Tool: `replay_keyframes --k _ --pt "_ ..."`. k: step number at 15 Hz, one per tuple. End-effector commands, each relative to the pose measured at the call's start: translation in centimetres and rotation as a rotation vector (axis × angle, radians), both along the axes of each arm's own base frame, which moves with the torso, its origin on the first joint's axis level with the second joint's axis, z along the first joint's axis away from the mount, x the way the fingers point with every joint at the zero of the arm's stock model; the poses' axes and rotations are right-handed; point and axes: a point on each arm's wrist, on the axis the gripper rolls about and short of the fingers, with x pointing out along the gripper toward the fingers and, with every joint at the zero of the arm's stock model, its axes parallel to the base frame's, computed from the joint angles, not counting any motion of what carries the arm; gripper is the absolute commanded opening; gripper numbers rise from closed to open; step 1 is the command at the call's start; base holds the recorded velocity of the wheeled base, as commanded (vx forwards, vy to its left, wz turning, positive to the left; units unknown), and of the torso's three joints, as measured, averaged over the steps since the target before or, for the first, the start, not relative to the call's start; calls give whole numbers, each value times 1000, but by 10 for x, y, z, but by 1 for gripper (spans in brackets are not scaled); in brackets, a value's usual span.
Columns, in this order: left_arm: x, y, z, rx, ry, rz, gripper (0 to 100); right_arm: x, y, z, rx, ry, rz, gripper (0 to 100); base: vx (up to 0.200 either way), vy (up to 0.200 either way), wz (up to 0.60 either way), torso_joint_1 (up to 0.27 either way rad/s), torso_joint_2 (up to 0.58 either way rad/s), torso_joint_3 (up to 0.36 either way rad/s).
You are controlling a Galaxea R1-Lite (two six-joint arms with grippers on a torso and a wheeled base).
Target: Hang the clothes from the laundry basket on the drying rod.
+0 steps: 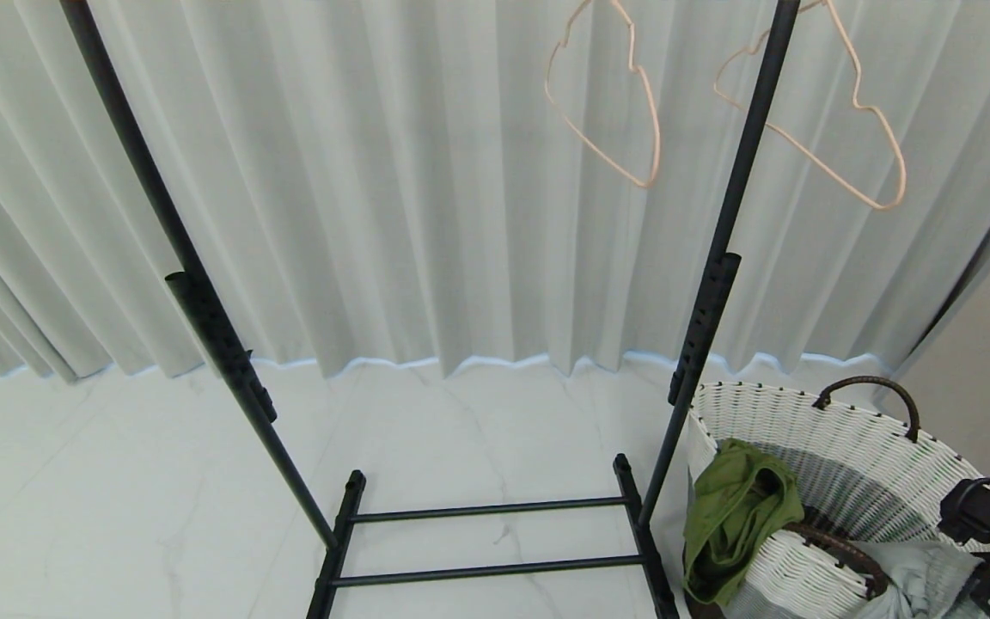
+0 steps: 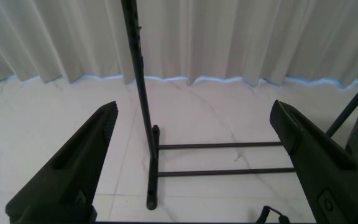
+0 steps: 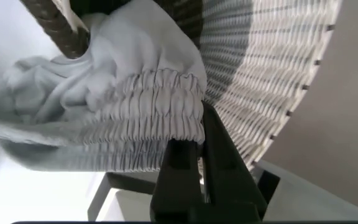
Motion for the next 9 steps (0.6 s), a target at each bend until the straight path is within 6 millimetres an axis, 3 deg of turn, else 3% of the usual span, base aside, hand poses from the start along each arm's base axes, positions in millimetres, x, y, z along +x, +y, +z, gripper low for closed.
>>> replay_keyframes --k 1,3,6,9 --pt "0 0 0 -1 0 0 100 -10 9 32 -17 -100 0 0 0 0 0 0 0 0" --pt "0 0 0 0 0 0 100 -18 17 69 16 -134 -13 0 0 0 0 0 0 0" --pt "0 0 0 -1 0 0 100 -45 32 128 50 -148 -4 0 -200 0 0 7 4 -2" --pt "0 0 0 -1 0 0 100 -77 46 159 61 -174 15 0 -200 0 0 1 -5 4"
